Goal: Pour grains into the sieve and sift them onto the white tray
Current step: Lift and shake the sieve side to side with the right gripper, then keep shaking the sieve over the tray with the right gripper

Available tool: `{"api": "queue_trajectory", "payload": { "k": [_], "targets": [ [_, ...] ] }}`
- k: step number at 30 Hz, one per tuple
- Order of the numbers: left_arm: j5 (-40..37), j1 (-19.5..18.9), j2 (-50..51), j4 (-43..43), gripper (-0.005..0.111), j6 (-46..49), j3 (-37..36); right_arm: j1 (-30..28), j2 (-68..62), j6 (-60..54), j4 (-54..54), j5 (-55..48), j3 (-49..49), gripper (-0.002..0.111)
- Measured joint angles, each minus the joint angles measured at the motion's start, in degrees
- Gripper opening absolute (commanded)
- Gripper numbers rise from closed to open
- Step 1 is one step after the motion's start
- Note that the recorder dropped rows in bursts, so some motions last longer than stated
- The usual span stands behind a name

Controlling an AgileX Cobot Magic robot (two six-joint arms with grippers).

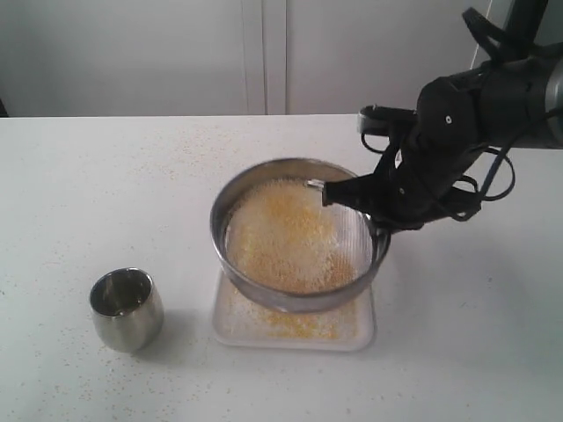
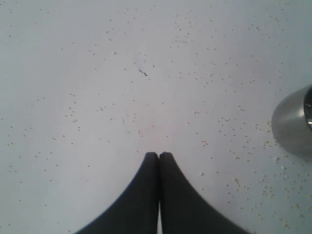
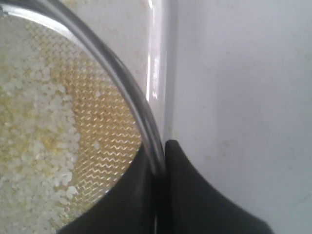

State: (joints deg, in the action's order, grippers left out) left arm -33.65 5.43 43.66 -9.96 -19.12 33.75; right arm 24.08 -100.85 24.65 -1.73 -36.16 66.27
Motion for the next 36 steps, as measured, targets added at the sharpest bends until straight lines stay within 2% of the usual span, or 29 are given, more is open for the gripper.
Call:
{"api": "queue_trajectory", "payload": {
  "k": [3,6,8,11,13,16,18,20,22,24,27,29,30,32,35,36],
  "targets": [
    [0.0,0.0,0.0,0.0,0.0,0.0,0.0,0.2,0.6,-1.1,-0.3,1.7,-1.6,0.0],
    [0.0,0.0,0.0,0.0,0.0,0.0,0.0,-0.8,-1.3,2.0,0.2,4.2,2.1,0.0],
    [0.0,0.0,0.0,0.0,0.0,0.0,0.0,-1.6,-2.8,0.7,0.5,-0.3,5.5,0.0],
    [0.0,0.0,0.0,0.0,0.0,0.0,0.0,-1.6,-2.1,-3.6,-0.1,-7.1,5.2,0.0],
    [0.0,0.0,0.0,0.0,0.0,0.0,0.0,-0.7,-0.7,-4.9,-0.1,-6.0,3.6,0.0],
    [0.0,0.0,0.0,0.0,0.0,0.0,0.0,-1.3,-1.9,-1.6,0.3,-3.1,7.1,0.0],
    [0.0,0.0,0.0,0.0,0.0,0.0,0.0,-1.8,-3.7,-3.1,0.3,-8.4,10.6,0.0],
    [0.0,0.0,0.0,0.0,0.0,0.0,0.0,-0.7,-1.8,-5.7,-0.5,-12.7,7.7,0.0],
    [0.0,0.0,0.0,0.0,0.0,0.0,0.0,0.0,-0.4,-5.8,-0.4,-10.8,5.8,0.0],
    [0.0,0.0,0.0,0.0,0.0,0.0,0.0,-0.1,-1.1,-2.6,0.5,-4.6,7.2,0.0],
    [0.0,0.0,0.0,0.0,0.0,0.0,0.0,0.0,-3.6,-3.0,0.9,-8.3,9.1,0.0],
    [0.0,0.0,0.0,0.0,0.0,0.0,0.0,1.2,-1.2,-4.2,-0.6,-9.2,3.9,0.0],
    [0.0,0.0,0.0,0.0,0.0,0.0,0.0,1.5,0.2,-3.4,-0.8,-5.6,1.7,0.0],
    [0.0,0.0,0.0,0.0,0.0,0.0,0.0,1.1,-1.2,-0.3,-0.1,1.0,3.3,0.0],
    [0.0,0.0,0.0,0.0,0.0,0.0,0.0,0.7,-4.0,0.0,1.3,-2.7,6.0,0.0],
    [0.0,0.0,0.0,0.0,0.0,0.0,0.0,0.8,-3.6,-0.8,0.5,-4.0,3.8,0.0]
  ]
}}
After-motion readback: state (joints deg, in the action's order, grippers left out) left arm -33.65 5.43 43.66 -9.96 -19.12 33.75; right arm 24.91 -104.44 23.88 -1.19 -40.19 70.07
